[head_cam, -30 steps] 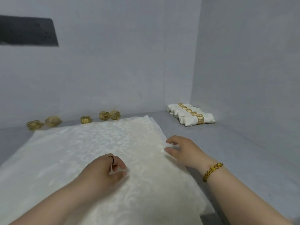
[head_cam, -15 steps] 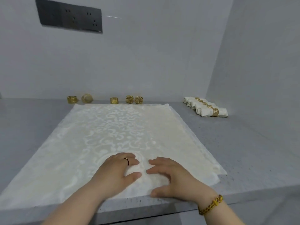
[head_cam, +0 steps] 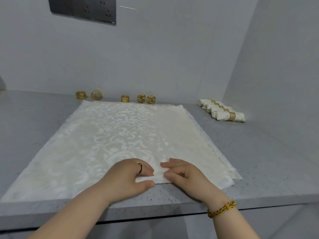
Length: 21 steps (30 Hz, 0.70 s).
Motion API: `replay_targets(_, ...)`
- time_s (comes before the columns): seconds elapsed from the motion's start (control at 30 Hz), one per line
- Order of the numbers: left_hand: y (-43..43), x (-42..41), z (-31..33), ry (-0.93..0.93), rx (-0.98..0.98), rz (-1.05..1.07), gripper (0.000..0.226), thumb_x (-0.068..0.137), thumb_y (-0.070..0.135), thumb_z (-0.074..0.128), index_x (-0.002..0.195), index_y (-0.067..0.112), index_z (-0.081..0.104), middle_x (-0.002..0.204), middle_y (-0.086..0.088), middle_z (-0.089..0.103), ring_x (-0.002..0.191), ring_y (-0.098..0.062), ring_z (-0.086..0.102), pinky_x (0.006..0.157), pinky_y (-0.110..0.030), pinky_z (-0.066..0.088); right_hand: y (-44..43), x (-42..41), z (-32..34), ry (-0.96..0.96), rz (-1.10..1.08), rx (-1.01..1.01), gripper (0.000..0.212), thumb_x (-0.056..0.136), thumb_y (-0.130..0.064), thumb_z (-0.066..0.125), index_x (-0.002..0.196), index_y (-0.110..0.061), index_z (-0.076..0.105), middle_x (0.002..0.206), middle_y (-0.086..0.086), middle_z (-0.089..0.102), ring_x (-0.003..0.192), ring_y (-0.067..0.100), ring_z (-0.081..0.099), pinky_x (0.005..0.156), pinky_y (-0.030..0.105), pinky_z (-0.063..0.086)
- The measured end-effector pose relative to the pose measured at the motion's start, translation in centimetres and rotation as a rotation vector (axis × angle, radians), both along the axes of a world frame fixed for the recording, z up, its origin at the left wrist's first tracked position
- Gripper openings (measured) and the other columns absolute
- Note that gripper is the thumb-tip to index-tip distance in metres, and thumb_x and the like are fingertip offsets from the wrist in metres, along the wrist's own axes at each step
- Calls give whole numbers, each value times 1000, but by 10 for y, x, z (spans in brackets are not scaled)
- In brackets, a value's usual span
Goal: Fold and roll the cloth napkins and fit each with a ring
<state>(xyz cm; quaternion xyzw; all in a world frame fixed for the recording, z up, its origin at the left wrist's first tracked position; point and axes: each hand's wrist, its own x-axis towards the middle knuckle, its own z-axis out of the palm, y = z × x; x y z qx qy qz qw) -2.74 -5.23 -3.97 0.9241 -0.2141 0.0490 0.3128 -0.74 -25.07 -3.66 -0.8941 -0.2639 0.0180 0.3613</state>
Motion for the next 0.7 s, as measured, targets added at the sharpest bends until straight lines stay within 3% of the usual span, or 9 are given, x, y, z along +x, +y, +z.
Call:
replay_targets(0.07,0,1,0,-13,25,-12,66,58,71,31,99,35,69,88,43,44,93,30,39,81,6,27,0,-1,2,-3,2,0,23,90,-25,53,99,-14,71,116,-24,46,121,-6,30,94,0,19)
replay_targets(0.13,-1,0,2,15,7,-14,47,75,60,43,100,30,70,90,40,49,93,24,44,84,2,31,1,-2,4,-18,6,-31,23,86,-31,59,103,-19,69,117,-24,46,120,-7,29,98,5,18)
replay_targets(0.23,-1,2,5,87,-70,17,30,85,46,50,92,25,70,94,13,67,93,-2,59,88,-22,45,5,-6,3,-227,24,-138,47,73,-54,54,104,-22,69,116,-16,58,110,-4,45,95,5,27)
replay_targets(0.33,-1,0,13,78,-55,20,20,88,34,55,73,45,63,84,12,67,86,-10,61,76,-19,44,6,-8,1,-292,-11,-139,53,74,-47,34,93,-15,71,95,0,71,90,13,61,79,23,46)
replay_targets(0.37,-1,-2,15,51,-18,12,22,87,31,56,77,51,57,89,17,66,89,-6,60,74,-14,43,5,-9,3,-288,-38,-116,50,75,-44,34,95,-16,71,95,-1,70,89,14,60,76,22,45)
replay_targets(0.43,-2,-7,18,-46,120,29,32,88,26,52,110,48,50,111,22,59,104,-2,55,74,-6,36,1,-9,7,-249,-42,-106,42,78,-35,39,104,-18,68,103,-4,68,96,11,58,79,19,42)
replay_targets(0.53,4,-12,19,-115,282,77,52,87,18,45,132,39,32,126,20,51,111,-5,52,78,-13,37,-11,-5,10,-165,-57,-126,25,87,-20,54,108,-16,66,112,-5,65,106,9,56,94,22,42)
replay_targets(0.6,18,-16,22,-86,286,107,43,88,19,47,124,40,41,120,23,53,110,-2,52,77,-10,36,-18,-3,13,-118,-67,-125,19,85,-17,58,101,-14,68,106,-5,66,103,9,57,94,24,44)
replay_targets(0.7,47,-25,30,69,216,141,26,88,21,51,84,46,53,97,26,61,94,5,57,76,-8,41,-25,-3,21,-22,-52,-100,8,83,-16,62,80,-17,69,91,-7,65,88,5,58,81,13,44)
